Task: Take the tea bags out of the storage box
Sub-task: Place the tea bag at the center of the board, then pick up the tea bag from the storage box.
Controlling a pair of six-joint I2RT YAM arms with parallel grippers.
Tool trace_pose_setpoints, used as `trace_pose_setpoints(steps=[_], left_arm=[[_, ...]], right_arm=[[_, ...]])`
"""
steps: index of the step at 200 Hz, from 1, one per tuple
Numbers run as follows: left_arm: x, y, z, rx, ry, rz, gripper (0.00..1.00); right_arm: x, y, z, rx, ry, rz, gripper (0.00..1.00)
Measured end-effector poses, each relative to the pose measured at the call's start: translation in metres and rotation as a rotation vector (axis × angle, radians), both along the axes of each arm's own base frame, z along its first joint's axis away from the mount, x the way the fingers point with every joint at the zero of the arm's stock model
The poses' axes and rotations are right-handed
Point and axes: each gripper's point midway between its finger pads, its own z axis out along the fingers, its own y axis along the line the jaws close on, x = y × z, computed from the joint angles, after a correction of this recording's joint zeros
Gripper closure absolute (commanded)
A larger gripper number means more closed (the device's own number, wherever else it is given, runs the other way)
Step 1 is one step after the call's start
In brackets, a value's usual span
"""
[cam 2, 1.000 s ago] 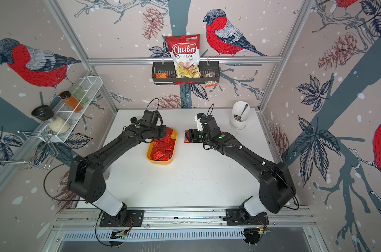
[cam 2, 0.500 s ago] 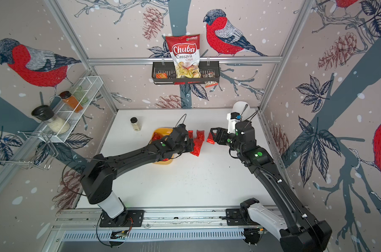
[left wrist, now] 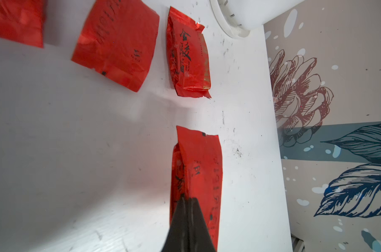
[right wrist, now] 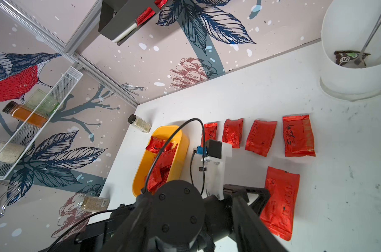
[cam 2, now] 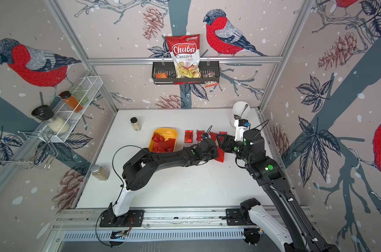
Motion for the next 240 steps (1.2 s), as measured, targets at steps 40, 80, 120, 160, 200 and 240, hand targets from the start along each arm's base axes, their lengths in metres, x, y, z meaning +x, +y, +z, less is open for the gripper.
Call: trace_pose_setpoints(steps=[40,80,120,160,200,240], left_arm=[[-0.003,-0.023,-0.012,-0.050,0.027,0.014,1.00],[-0.002,-0.029,-0.027,-0.083,0.063,0.046,1.00],[-0.003,-0.034,-0.036,-0.109,0.088,0.044,0.52],[-0.010,-0.015,-0.018,-0.118,0.067,0.058,0.47],[-0.017,0.019,0.042,-0.119,-0.046,0.060,0.51],[-0.006,0.078,0.094,-0.022,-0.167,0.070,0.57]], right_arm=[[-0.003,-0.001,-0.005,-0.006,0.012,0.000,0.36],[-0.003,-0.002,-0.010,-0.012,0.026,-0.002,0.36],[-0.003,-0.002,-0.013,-0.015,0.033,-0.002,0.36],[-0.002,-0.003,-0.015,-0.018,0.039,-0.007,0.34],[0.008,0.001,-0.019,-0.017,0.048,-0.009,0.34],[0.026,0.014,-0.030,0.004,0.080,0.003,0.36]])
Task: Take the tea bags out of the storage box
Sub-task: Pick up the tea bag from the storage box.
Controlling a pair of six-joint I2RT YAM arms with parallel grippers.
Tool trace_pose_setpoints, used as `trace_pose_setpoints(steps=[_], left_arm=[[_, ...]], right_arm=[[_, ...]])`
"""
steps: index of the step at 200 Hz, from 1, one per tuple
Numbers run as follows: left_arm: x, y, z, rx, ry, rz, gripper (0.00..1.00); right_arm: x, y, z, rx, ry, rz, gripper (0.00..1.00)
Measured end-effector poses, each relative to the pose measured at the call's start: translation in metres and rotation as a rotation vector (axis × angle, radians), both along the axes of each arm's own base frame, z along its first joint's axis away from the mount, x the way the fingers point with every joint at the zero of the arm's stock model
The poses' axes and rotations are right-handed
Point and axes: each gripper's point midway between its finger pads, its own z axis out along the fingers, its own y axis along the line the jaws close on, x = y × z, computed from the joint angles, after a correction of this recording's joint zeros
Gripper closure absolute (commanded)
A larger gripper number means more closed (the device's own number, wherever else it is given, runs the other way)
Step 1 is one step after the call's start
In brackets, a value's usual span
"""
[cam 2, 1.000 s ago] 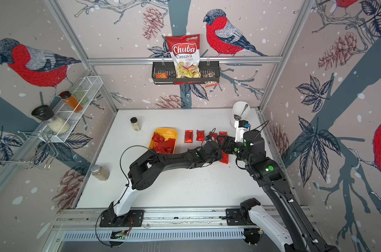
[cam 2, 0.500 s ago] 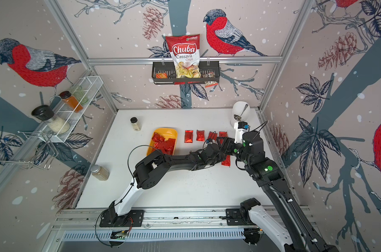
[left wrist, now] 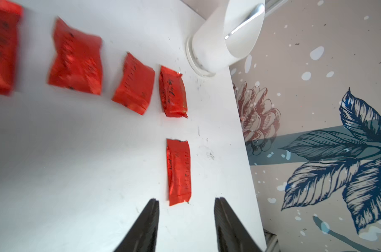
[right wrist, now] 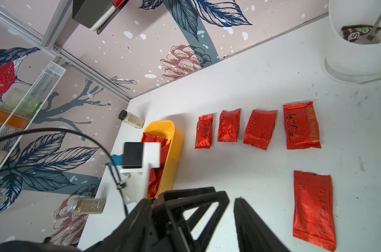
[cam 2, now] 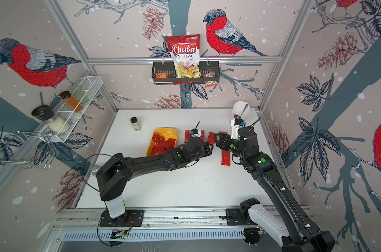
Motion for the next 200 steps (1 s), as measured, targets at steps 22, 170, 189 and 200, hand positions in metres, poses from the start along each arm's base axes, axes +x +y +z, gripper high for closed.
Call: trace_pose_setpoints(steps=[22,170,189,200], left_arm=[[0.015,0.045,0.011,0.093,-0.029,0.029,0.59],[0.078,0.283,-0.065,0.577,0.152,0.344,0.52],[0.073,0.283,-0.078,0.595,0.180,0.310,0.51],[0.069,0.282,-0.083,0.605,0.189,0.287,0.50]], right_arm=[[0.010,0.017,-0.010,0.003,0.021,0.036,0.37],[0.039,0.185,-0.087,-0.073,0.174,0.369,0.41],[0.035,0.189,-0.094,-0.082,0.189,0.385,0.41],[0.034,0.189,-0.097,-0.084,0.194,0.388,0.41]])
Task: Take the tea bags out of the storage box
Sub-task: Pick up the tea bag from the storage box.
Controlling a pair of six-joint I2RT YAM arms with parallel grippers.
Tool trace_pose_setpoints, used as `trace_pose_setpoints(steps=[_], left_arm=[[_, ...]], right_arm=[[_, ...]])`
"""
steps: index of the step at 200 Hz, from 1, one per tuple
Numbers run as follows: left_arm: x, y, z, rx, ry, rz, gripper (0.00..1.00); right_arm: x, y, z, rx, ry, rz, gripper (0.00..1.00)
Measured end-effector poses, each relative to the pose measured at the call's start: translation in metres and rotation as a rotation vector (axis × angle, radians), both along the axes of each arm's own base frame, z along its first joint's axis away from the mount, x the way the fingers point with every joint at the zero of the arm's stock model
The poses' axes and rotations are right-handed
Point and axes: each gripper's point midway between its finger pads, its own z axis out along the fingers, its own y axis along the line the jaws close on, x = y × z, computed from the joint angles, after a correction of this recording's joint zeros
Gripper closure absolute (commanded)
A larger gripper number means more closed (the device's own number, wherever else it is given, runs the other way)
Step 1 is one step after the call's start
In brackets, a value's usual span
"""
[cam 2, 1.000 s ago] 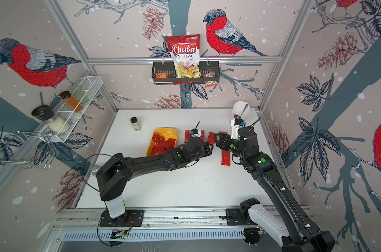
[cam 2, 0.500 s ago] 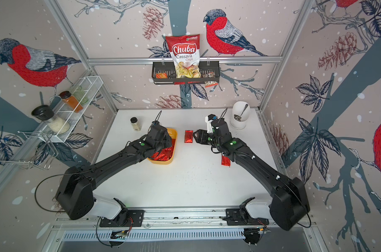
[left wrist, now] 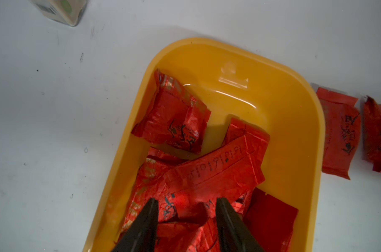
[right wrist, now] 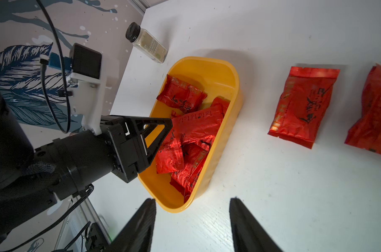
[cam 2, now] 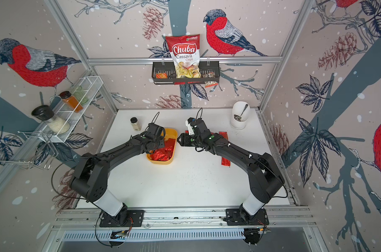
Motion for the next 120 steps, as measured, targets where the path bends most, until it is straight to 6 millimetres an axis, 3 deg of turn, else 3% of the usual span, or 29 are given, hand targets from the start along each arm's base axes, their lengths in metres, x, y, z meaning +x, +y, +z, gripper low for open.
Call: trace_pose_setpoints(steps=[77,104,120], left_arm=[[0.003,-0.022,-0.011,0.095,0.071,-0.157,0.51],[-0.001,-0.017,-0.025,0.165,0.123,-0.164,0.51],[-0.002,-0.012,-0.029,0.201,0.143,-0.163,0.57]], right_arm=[[-0.007,-0.004,-0.005,-0.005,0.010,0.006,0.41],[-0.010,-0.007,0.002,0.004,-0.001,0.006,0.41],[-0.011,-0.009,0.006,0.010,-0.008,0.006,0.41]])
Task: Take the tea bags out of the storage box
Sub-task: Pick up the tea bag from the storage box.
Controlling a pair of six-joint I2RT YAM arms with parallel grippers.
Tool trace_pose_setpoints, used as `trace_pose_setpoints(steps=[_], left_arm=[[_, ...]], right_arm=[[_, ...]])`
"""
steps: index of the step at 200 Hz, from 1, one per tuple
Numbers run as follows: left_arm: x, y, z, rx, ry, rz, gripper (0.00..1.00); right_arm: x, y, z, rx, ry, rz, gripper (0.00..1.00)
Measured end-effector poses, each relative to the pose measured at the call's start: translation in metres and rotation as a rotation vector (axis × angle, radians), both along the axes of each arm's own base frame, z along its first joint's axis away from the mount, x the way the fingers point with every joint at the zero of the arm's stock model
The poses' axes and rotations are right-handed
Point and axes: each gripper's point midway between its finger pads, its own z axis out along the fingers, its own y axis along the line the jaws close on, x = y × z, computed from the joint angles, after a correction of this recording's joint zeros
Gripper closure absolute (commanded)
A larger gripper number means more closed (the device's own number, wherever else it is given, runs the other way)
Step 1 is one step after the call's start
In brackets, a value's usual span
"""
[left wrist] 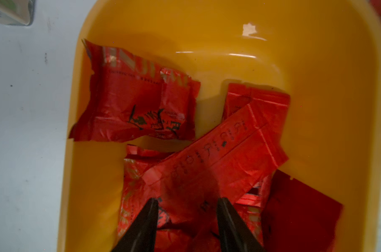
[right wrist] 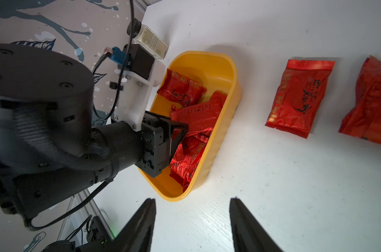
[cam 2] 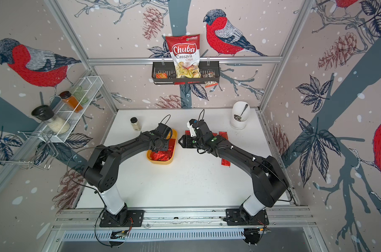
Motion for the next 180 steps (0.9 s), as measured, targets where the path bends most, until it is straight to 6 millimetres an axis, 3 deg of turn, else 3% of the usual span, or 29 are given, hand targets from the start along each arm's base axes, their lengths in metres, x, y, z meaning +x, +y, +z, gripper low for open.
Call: trace_pose_setpoints(steps=[55,112,165,180], left_arm=[[0.001,0.004,-0.005,0.045,0.020,-0.003,1.00],[0.001,0.008,0.013,0.066,0.003,-0.001,1.00],[0.017,0.013,0.079,-0.018,-0.134,0.067,1.00],[0.017,0.006,0.097,-0.087,-0.166,0.071,1.00]], right_arm=[[-0.004,-0.006,0.008,0.011,-0.014,-0.005,0.41],[-0.004,-0.012,0.010,0.013,-0.021,-0.018,0.41],[-0.003,-0.026,0.025,0.036,-0.050,-0.044,0.41],[-0.003,-0.035,0.030,0.043,-0.063,-0.060,0.41]])
